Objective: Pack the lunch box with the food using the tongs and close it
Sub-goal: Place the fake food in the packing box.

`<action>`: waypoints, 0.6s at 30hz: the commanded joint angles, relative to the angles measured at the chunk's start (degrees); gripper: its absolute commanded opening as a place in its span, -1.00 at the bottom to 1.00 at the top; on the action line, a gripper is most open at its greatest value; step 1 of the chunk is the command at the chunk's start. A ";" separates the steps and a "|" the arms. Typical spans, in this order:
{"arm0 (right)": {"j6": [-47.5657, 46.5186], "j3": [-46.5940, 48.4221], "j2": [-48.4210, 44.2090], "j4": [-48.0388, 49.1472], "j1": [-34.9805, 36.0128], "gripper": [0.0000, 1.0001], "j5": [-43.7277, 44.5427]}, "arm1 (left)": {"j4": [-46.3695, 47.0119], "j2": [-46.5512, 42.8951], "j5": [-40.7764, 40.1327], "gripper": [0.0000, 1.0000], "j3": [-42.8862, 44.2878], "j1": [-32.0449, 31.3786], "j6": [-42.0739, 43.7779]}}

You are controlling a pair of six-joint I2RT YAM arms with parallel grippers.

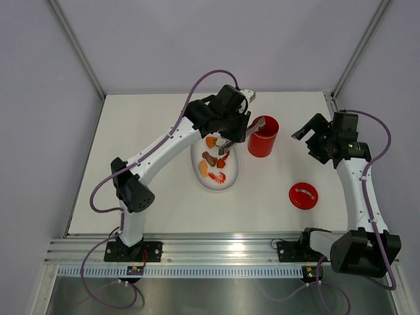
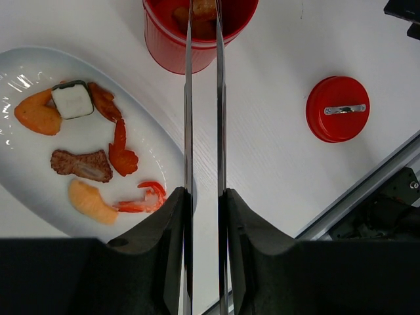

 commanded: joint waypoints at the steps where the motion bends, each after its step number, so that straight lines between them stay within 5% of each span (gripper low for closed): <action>1: -1.01 2.90 -1.79 -0.48 0.30 0.99 1.14 | 4.71 1.25 2.29 -0.72 3.71 -0.31 -0.66; 10: -1.19 2.81 -2.05 -1.01 0.30 0.99 1.23 | 4.63 4.25 2.11 -0.18 5.12 -0.22 -0.75; 18: -1.19 2.72 -2.05 -0.93 0.30 0.99 1.32 | 4.63 3.81 2.46 -0.21 5.47 -0.22 -0.75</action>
